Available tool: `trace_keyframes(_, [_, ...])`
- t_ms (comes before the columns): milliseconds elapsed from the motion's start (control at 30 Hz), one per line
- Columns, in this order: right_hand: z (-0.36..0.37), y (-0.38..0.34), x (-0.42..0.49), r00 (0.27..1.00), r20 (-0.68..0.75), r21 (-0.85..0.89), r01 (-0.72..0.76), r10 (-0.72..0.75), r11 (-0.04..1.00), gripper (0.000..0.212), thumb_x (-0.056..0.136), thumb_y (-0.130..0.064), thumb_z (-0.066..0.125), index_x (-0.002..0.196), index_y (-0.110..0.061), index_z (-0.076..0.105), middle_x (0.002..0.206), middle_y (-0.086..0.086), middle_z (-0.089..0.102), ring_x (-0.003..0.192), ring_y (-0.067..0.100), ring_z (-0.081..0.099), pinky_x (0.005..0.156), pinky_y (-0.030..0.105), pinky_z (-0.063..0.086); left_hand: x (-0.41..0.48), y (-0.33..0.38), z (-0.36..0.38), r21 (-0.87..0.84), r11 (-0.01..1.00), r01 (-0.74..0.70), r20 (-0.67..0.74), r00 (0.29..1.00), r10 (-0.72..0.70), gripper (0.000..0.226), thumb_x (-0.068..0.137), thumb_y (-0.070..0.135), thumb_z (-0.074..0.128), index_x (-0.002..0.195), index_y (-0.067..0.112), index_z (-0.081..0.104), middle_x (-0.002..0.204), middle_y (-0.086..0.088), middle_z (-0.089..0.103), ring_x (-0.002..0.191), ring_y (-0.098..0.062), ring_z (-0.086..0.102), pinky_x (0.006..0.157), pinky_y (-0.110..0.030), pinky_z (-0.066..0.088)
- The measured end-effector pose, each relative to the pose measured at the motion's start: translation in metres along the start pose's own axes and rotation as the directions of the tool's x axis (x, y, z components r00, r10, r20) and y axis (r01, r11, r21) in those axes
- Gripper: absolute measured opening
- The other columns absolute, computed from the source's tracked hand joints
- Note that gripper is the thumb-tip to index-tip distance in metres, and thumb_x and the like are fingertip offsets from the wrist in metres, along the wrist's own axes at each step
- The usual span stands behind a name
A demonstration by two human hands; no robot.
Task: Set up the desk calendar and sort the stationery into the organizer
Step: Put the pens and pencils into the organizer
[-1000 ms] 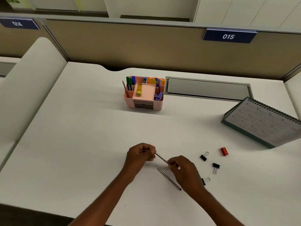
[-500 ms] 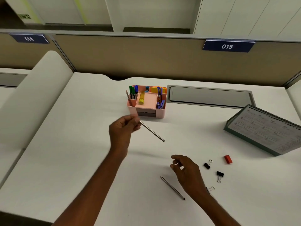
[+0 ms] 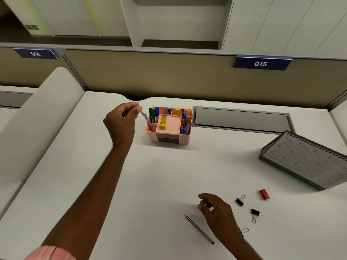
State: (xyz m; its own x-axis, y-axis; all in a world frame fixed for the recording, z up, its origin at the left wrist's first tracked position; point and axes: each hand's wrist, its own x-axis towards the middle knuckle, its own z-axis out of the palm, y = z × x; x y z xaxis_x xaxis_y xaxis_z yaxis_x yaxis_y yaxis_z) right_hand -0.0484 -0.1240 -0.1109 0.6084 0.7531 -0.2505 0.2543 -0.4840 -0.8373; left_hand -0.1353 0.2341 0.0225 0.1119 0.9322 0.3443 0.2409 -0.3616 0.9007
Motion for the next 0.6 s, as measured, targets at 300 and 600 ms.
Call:
trace_keyframes(300, [-0.002,0.002,0.005,1.0,0.026,-0.023,0.001,0.0,1.0,0.028,0.094,-0.022,0.068,0.112,-0.043,0.065,0.096,-0.019,0.068,0.095,0.007,0.064,0.074,0.018,0.051,0.008,-0.039,0.023,0.163,0.987,0.001,0.052,0.999,-0.009,0.02,0.09,0.022,0.079,0.104,0.009,0.08,0.096,-0.003,0.08,0.085,-0.016,0.076,0.081,-0.038,0.064])
trace_keyframes(600, [0.005,0.007,0.001,0.995,0.102,-0.043,0.01,-0.006,0.999,0.026,0.093,-0.024,0.068,0.11,-0.044,0.066,0.096,-0.019,0.07,0.094,0.007,0.065,0.076,0.02,0.051,0.012,-0.065,0.038,0.272,0.962,-0.021,0.074,0.997,0.001,0.02,0.09,0.021,0.079,0.104,0.007,0.08,0.099,-0.006,0.08,0.088,-0.016,0.075,0.082,-0.027,0.06])
